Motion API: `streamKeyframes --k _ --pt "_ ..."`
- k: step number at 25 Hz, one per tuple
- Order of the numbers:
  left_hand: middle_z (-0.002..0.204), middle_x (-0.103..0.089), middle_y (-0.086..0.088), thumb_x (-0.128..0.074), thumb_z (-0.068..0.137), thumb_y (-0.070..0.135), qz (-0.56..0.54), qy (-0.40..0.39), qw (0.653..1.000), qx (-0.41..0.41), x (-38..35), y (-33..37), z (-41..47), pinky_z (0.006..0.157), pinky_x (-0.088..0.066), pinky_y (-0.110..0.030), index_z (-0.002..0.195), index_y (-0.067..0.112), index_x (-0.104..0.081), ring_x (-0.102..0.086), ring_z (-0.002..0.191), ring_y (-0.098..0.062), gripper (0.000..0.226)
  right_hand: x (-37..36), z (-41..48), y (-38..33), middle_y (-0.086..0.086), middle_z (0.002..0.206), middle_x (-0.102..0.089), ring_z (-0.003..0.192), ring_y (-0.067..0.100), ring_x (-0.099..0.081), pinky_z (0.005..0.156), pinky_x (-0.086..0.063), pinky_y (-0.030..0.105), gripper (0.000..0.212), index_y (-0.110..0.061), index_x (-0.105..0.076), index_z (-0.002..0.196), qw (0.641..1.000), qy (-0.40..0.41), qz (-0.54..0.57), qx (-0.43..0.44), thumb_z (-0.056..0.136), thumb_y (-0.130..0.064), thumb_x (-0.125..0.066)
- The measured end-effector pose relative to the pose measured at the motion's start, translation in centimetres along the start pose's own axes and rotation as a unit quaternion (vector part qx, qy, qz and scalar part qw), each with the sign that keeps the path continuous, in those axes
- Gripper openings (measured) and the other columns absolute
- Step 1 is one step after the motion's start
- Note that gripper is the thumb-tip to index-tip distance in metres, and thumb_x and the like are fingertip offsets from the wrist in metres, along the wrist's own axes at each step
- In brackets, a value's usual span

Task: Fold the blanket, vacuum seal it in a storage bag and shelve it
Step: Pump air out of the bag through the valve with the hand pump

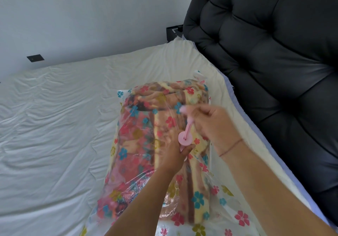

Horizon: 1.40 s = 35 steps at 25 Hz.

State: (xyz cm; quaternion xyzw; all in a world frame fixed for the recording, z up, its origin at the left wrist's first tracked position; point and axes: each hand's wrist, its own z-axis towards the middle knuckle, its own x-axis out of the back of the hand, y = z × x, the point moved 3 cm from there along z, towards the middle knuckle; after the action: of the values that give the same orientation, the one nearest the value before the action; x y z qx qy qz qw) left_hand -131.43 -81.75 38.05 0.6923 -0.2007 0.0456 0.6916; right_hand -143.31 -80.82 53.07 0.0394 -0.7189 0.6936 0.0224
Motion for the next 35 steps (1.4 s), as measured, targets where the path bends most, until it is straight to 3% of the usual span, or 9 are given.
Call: streamKeyframes --k 3,8,13,18,23,27,31,33,35 --pt "0.106 -0.06 0.022 -0.063 0.09 0.023 0.01 -0.011 1.0 -0.027 -0.5 0.0 -0.4 0.087 -0.047 -0.025 0.117 0.034 -0.046 -0.058 0.099 0.004 0.034 -1.9 -0.6 4.1 -0.012 0.047 -0.055 0.055 0.01 -0.05 0.059 -0.048 0.025 0.032 -0.006 -0.071 0.076 0.985 -0.028 -0.104 -0.132 0.084 -0.037 -0.07" --pt "0.105 -0.062 0.005 -0.065 0.089 0.024 -0.004 0.003 1.0 0.001 0.5 0.2 0.6 0.09 -0.044 -0.026 0.11 0.034 -0.048 -0.058 0.101 -0.016 0.029 0.2 0.9 -3.4 -0.013 0.043 -0.052 0.042 -0.002 -0.05 0.046 -0.037 0.007 0.022 -0.001 -0.073 0.093 1.0 -0.013 0.001 0.025 0.088 -0.021 -0.065" --pt "0.11 -0.062 0.011 -0.063 0.089 0.024 0.024 -0.016 1.0 -0.012 0.0 -0.1 -0.4 0.085 -0.046 -0.026 0.123 0.027 -0.045 -0.06 0.1 -0.01 0.039 -2.3 -0.7 3.9 -0.01 0.048 -0.048 0.041 -0.001 -0.04 0.048 -0.036 0.012 0.04 0.003 -0.069 0.093 0.985 -0.036 -0.114 -0.122 0.087 -0.036 -0.067" --pt "0.108 -0.063 0.002 -0.067 0.084 0.027 -0.022 0.008 0.999 0.024 0.7 -0.3 0.2 0.096 -0.045 -0.034 0.106 0.043 -0.047 -0.058 0.105 -0.019 0.034 -0.5 0.7 -2.8 -0.001 0.044 -0.037 0.035 0.004 -0.028 0.038 -0.027 0.012 0.024 0.0 -0.073 0.095 0.999 -0.04 0.012 0.015 0.089 -0.021 -0.064" --pt "0.105 -0.061 0.015 -0.063 0.089 0.019 0.015 -0.018 1.0 -0.016 -0.2 0.0 -0.9 0.083 -0.045 -0.022 0.111 0.041 -0.041 -0.058 0.097 0.001 0.038 -2.1 -1.1 3.3 -0.002 0.043 -0.043 0.033 0.001 -0.033 0.055 -0.041 0.024 0.036 0.005 -0.068 0.089 0.987 -0.043 -0.101 -0.12 0.089 -0.031 -0.066" --pt "0.106 -0.063 0.006 -0.067 0.087 0.026 0.003 0.007 1.0 0.005 0.2 0.0 0.1 0.089 -0.045 -0.03 0.108 0.04 -0.044 -0.059 0.1 -0.016 0.034 0.1 0.1 -2.7 0.003 0.054 -0.045 0.033 0.002 -0.035 0.039 -0.03 0.009 0.024 0.002 -0.071 0.097 0.999 -0.042 0.024 -0.011 0.089 -0.019 -0.063" --pt "0.106 -0.062 0.013 -0.063 0.089 0.022 0.026 -0.019 0.999 -0.011 -0.4 -0.3 -0.6 0.086 -0.047 -0.029 0.123 0.025 -0.046 -0.06 0.099 -0.01 0.038 -1.6 -1.2 3.0 -0.006 0.042 -0.045 0.035 0.002 -0.037 0.058 -0.045 0.027 0.026 -0.016 -0.07 0.075 0.987 -0.04 -0.126 -0.089 0.089 -0.037 -0.064" --pt "0.106 -0.061 0.016 -0.064 0.089 0.021 0.009 -0.007 1.0 -0.011 -0.4 -0.1 -0.7 0.087 -0.046 -0.026 0.122 0.026 -0.048 -0.059 0.1 -0.008 0.038 -1.7 -1.0 2.6 -0.004 0.043 -0.043 0.038 0.006 -0.035 0.051 -0.041 0.022 0.032 -0.006 -0.071 0.083 0.985 -0.048 -0.114 -0.119 0.09 -0.037 -0.063" --pt "0.106 -0.062 0.011 -0.066 0.088 0.023 -0.011 0.006 1.0 0.012 0.1 0.3 0.0 0.089 -0.044 -0.026 0.111 0.038 -0.048 -0.058 0.102 -0.013 0.033 -0.3 -0.1 -1.3 0.009 0.053 -0.037 0.038 0.006 -0.028 0.04 -0.029 0.015 0.031 0.001 -0.072 0.092 0.998 -0.028 -0.025 -0.048 0.089 -0.029 -0.064"
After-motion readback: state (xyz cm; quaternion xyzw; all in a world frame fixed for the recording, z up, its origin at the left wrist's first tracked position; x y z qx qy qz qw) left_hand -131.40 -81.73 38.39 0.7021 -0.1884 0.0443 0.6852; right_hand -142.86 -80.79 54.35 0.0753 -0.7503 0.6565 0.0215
